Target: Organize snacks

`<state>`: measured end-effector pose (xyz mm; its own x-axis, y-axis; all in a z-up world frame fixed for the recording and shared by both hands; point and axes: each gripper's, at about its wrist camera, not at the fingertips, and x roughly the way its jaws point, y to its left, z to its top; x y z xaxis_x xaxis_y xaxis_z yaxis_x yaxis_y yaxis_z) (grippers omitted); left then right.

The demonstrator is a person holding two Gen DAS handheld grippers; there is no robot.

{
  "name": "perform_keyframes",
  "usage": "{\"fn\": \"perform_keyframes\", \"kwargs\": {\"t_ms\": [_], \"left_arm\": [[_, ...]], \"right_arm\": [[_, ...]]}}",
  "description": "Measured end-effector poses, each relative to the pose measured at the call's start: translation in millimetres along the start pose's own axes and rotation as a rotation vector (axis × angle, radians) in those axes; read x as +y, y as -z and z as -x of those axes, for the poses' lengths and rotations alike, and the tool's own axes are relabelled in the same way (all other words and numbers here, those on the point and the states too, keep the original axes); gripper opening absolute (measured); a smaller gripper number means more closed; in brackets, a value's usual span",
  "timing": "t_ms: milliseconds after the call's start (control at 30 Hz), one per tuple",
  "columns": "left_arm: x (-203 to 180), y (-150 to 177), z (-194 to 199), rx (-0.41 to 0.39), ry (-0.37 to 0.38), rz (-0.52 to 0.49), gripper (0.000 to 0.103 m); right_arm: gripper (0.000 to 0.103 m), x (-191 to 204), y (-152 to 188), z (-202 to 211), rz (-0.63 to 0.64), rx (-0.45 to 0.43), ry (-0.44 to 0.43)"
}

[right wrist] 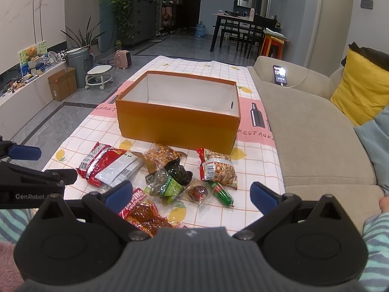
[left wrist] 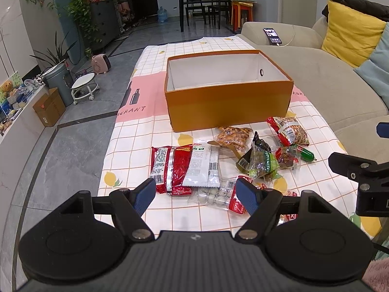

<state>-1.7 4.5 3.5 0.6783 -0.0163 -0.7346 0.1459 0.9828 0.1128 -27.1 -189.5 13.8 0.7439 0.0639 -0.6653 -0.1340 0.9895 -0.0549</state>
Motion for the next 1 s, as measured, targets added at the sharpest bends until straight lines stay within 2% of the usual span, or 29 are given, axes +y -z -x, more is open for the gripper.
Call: {"fn": "perform_keyframes", "kwargs": {"t_ms": [1000], "left_arm": [[3.6,2.2,0.9,0.0,0.0,0.006,0.088]], "right_arm": [[0.099,0.1,0.7,-3.5,0.005,0.004,0.004]]}}
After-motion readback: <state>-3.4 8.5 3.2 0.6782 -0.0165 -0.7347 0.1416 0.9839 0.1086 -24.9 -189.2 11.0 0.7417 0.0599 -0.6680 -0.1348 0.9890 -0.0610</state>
